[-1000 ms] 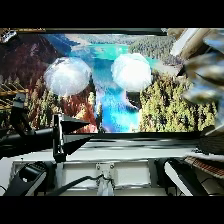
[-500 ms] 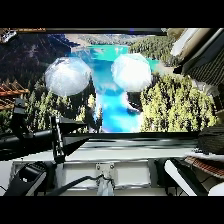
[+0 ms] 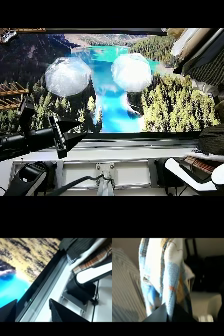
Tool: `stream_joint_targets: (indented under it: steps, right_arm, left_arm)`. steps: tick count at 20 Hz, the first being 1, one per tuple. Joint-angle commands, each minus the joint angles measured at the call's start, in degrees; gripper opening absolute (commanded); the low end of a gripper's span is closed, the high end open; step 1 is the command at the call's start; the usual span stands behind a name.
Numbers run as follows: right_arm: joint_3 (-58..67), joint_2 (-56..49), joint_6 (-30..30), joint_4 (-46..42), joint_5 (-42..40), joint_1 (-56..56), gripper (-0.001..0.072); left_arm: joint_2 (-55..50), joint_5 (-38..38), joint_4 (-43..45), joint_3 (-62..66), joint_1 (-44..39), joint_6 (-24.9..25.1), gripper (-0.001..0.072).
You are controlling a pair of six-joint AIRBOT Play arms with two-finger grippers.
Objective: Fold the clothes and pants, and hang the long-sleeved shirts on hangers.
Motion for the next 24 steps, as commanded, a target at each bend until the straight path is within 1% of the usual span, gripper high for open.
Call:
stream_joint_targets:
  steps: [1, 3, 9, 14, 18, 19, 20, 21, 23, 24]
  right_arm:
    - [0.1, -1.5, 1.2, 3.0, -6.8, -5.8, 0.0027]
    - [0.5, -2.4, 1.2, 6.5, -6.6, -8.8, 0.0027]
    - [1.4, -3.5, 0.9, 12.1, -6.2, -15.2, 0.0028]
    - [1.6, -2.6, 0.8, 11.1, -1.9, -15.5, 0.0029]
    - [1.7, -1.7, 0.8, 8.9, -1.7, -15.6, 0.0041]
    - [1.7, -1.4, 0.8, 8.9, -1.7, -15.5, 0.0148]
    - [1.7, -0.9, 0.8, 9.0, -1.6, -15.5, 0.0305]
    - [1.7, -0.5, 0.8, 8.9, -1.5, -15.5, 0.035]
    - [1.7, 0.6, 0.8, 8.5, -0.8, -15.6, 0.035]
    - [1.7, 1.1, 0.8, 8.3, -0.8, -15.6, 0.035]
  left_arm:
    - [0.0, 0.0, 1.4, 0.0, 0.0, -4.5, 0.0409]
    - [0.0, 0.0, 1.4, 0.0, 0.0, -5.4, 0.0409]
    - [0.1, 0.0, 1.4, 0.0, 0.0, -6.7, 0.0409]
    - [0.1, -0.1, 1.4, 0.0, 0.0, -6.7, 0.0408]
    - [0.1, -2.1, 1.4, 0.0, 0.0, -6.7, 0.0409]
    - [0.1, -2.7, 1.4, 0.0, 0.0, -6.7, 0.0409]
    - [0.1, -3.0, 1.4, 0.0, 0.0, -6.7, 0.0409]
    - [0.1, -3.3, 1.2, 0.0, 0.0, -7.5, 0.0409]
    - [0.1, -3.7, 0.7, 0.0, 0.0, -9.0, 0.0409]
    - [0.1, -4.3, 0.6, 0.0, 0.0, -9.0, 0.0409]
